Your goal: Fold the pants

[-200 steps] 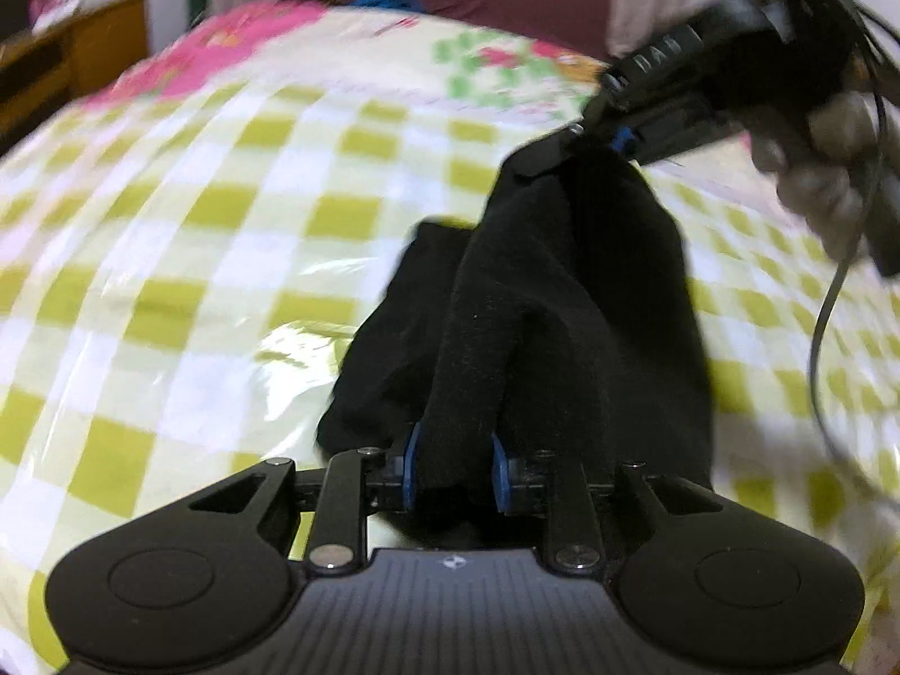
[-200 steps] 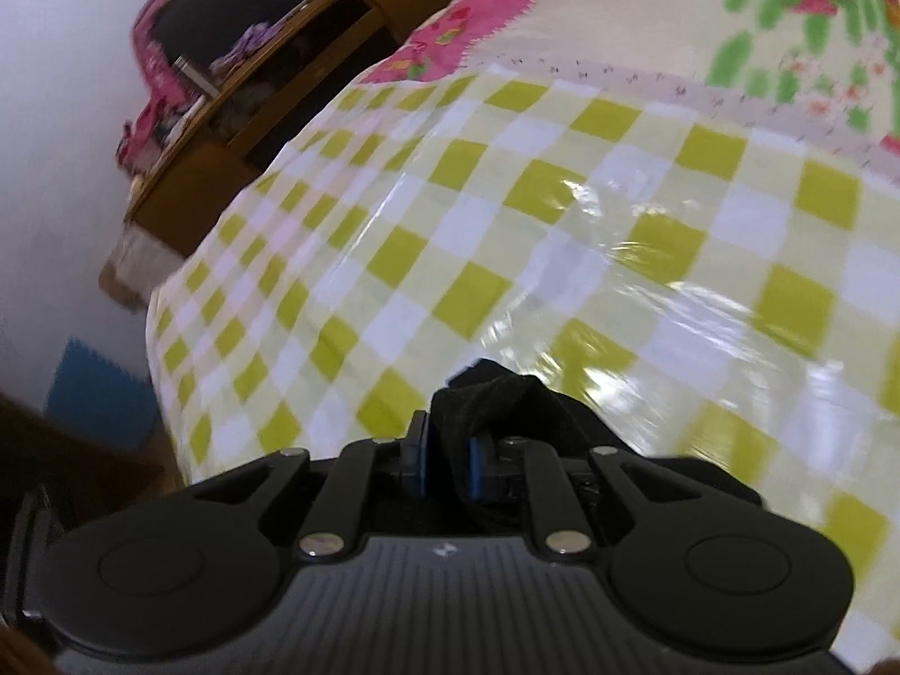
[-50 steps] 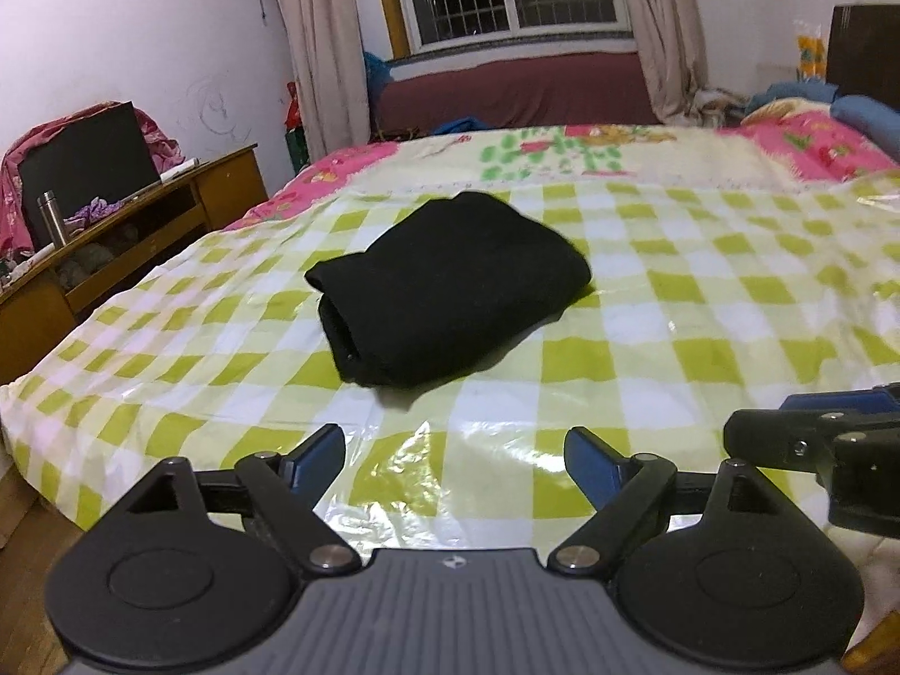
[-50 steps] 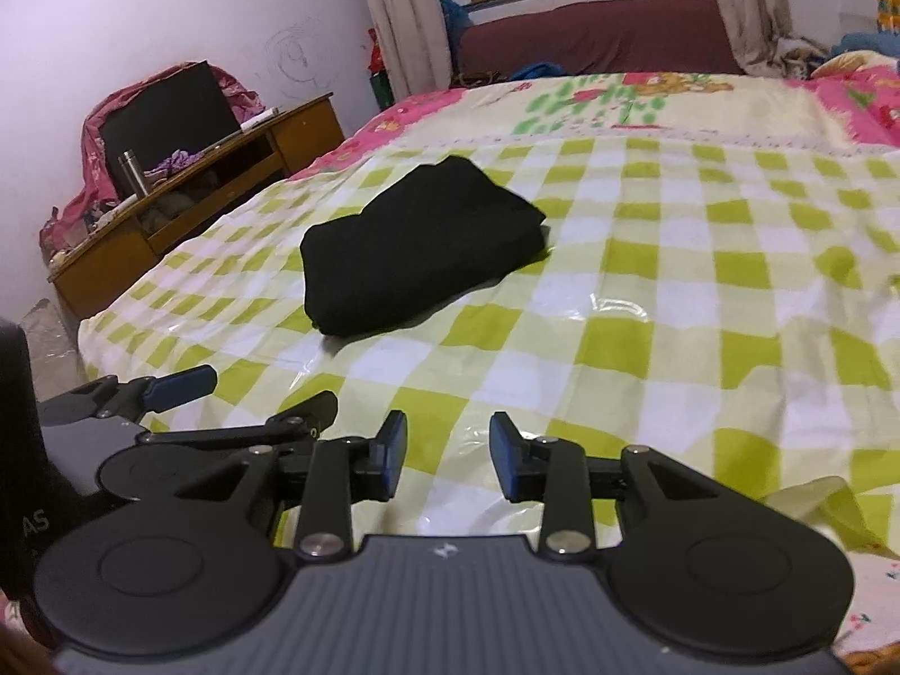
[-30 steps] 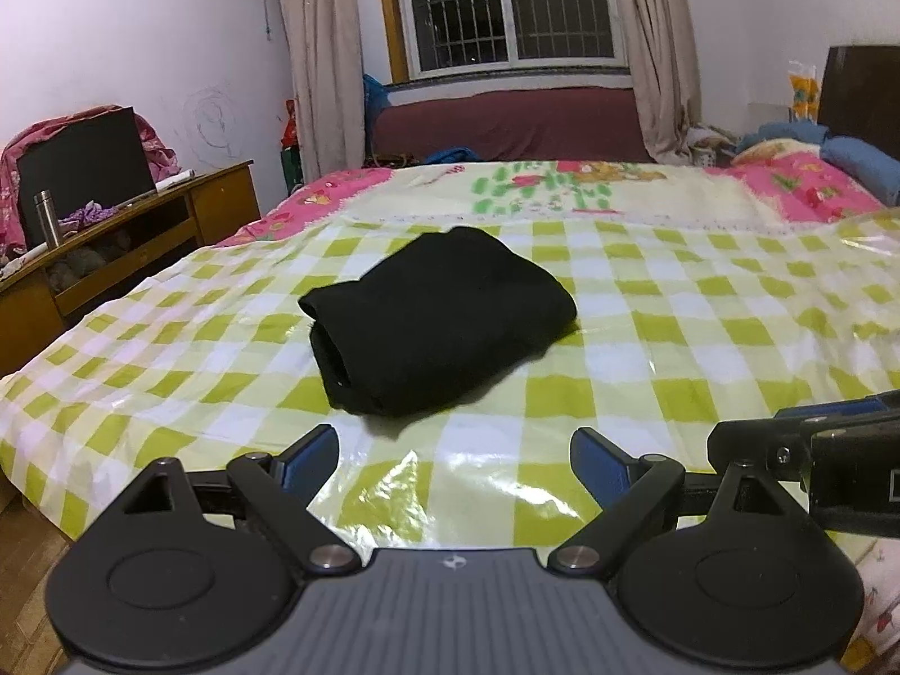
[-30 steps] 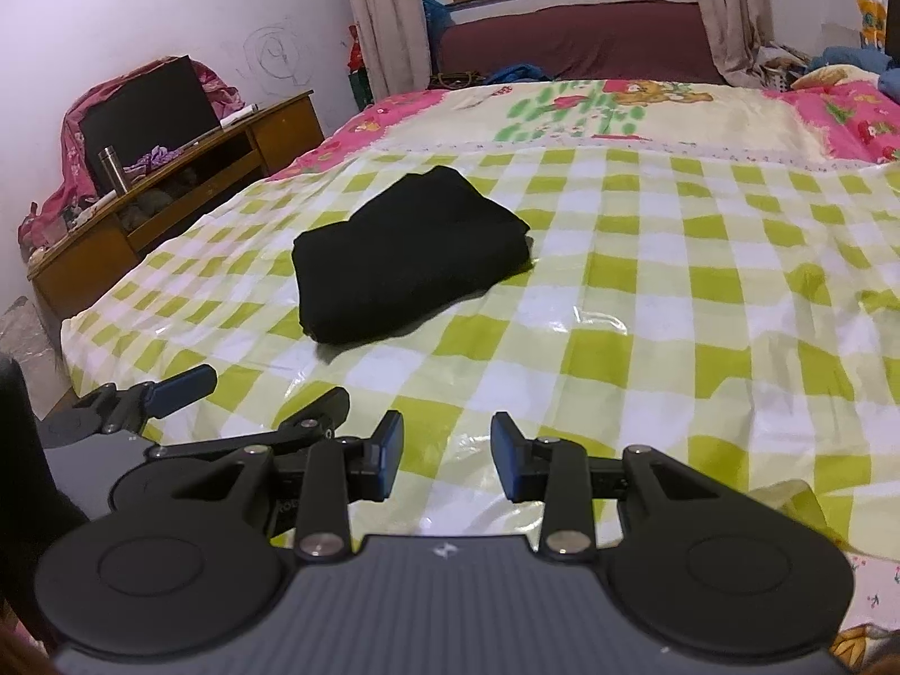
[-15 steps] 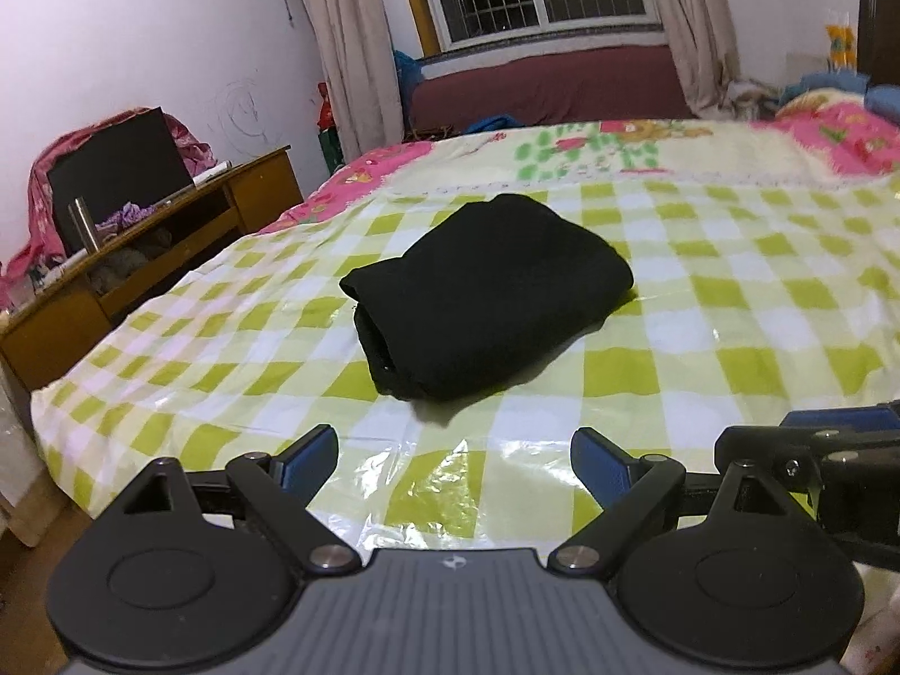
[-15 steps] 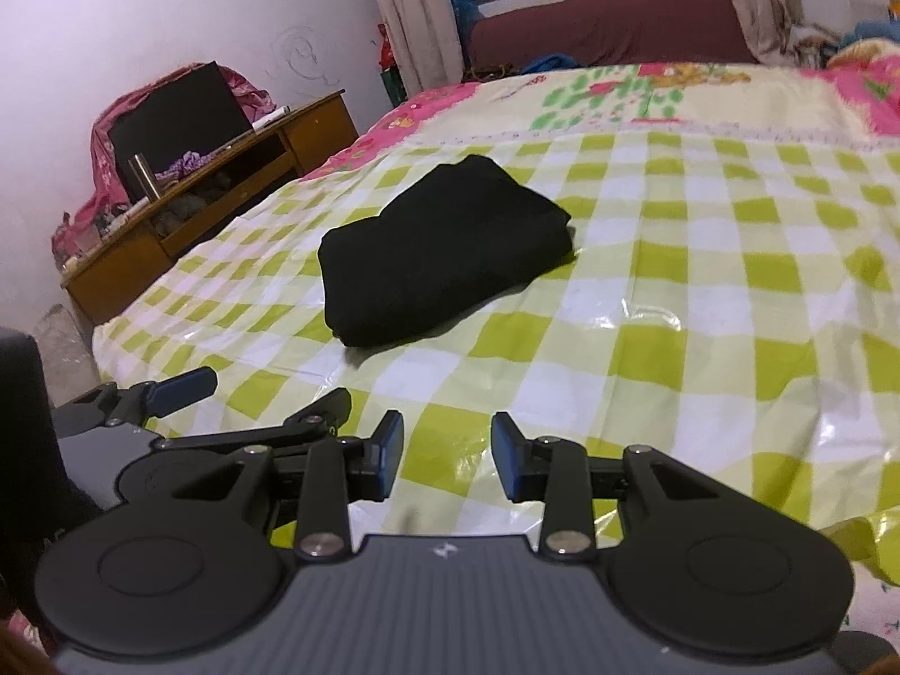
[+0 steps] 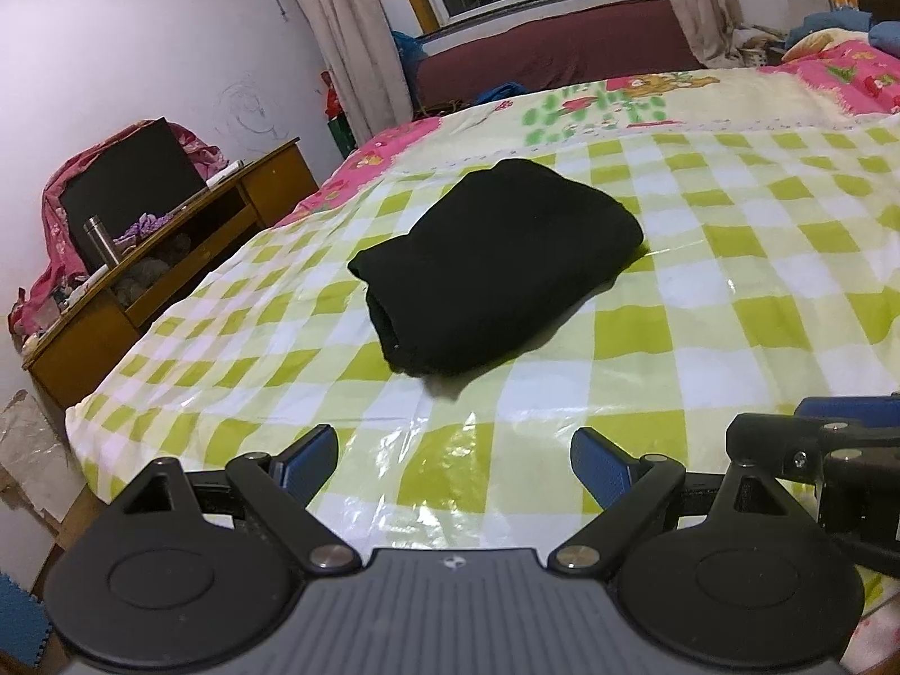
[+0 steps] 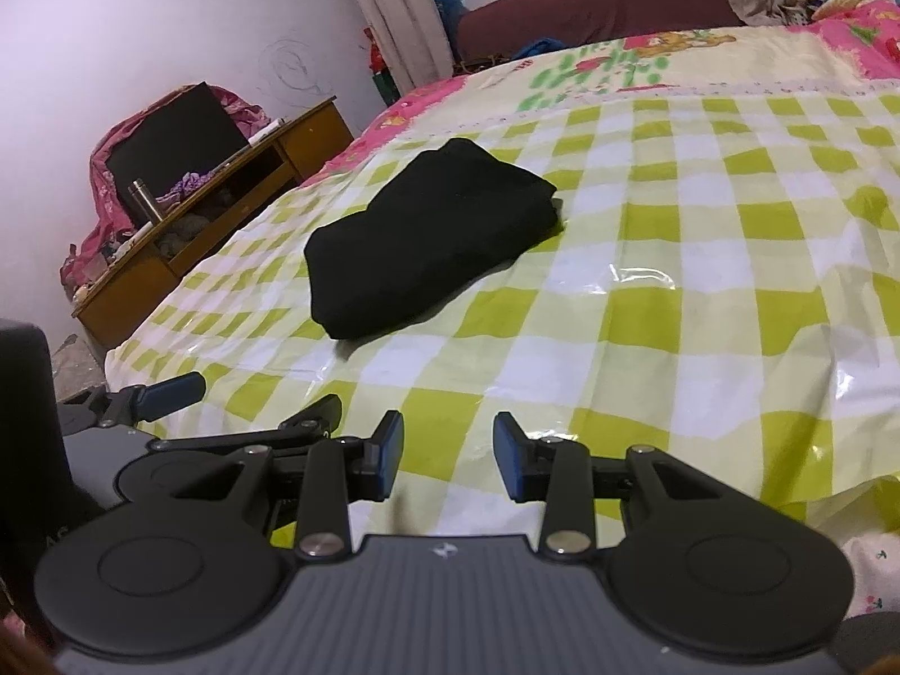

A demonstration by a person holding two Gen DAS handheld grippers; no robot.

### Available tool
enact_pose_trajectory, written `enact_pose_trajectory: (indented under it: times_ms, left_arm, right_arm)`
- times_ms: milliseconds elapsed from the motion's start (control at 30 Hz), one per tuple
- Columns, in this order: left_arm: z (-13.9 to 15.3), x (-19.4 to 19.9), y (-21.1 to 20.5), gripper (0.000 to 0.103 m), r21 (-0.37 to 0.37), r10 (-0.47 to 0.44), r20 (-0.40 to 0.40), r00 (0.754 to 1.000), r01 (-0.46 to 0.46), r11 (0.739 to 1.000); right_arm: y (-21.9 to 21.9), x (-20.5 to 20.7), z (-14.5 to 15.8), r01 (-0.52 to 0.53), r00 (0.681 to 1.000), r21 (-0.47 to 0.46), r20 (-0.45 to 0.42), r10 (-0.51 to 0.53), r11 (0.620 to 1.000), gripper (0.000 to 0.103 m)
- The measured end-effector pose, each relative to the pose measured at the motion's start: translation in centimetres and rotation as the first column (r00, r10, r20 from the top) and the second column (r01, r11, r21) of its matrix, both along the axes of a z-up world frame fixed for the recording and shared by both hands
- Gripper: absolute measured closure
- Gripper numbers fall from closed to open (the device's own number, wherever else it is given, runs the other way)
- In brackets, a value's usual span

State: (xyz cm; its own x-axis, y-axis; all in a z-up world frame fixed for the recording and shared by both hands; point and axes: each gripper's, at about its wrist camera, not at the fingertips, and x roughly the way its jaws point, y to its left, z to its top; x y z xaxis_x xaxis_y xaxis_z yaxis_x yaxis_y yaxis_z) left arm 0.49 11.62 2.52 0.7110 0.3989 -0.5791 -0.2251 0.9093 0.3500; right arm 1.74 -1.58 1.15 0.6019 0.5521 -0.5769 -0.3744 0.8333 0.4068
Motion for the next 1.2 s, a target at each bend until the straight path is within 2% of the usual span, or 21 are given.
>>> enact_pose_trajectory:
  times_ms: [300, 1200]
  left_arm:
    - [0.06, -0.52, -0.59, 0.001, 0.037, 0.004, -0.004, 1.0, -0.003, 0.999]
    - [-0.73, -0.91, -0.88, 0.001, 0.047, 0.011, -0.023, 1.0, -0.01, 0.999]
  right_arm:
    - [-0.33, -0.66, -0.1, -0.009, 1.0, -0.001, 0.025, 0.009, 1.0, 0.066]
    - [-0.35, -0.88, -0.75, -0.024, 0.999, -0.023, 0.025, 0.025, 0.999, 0.066]
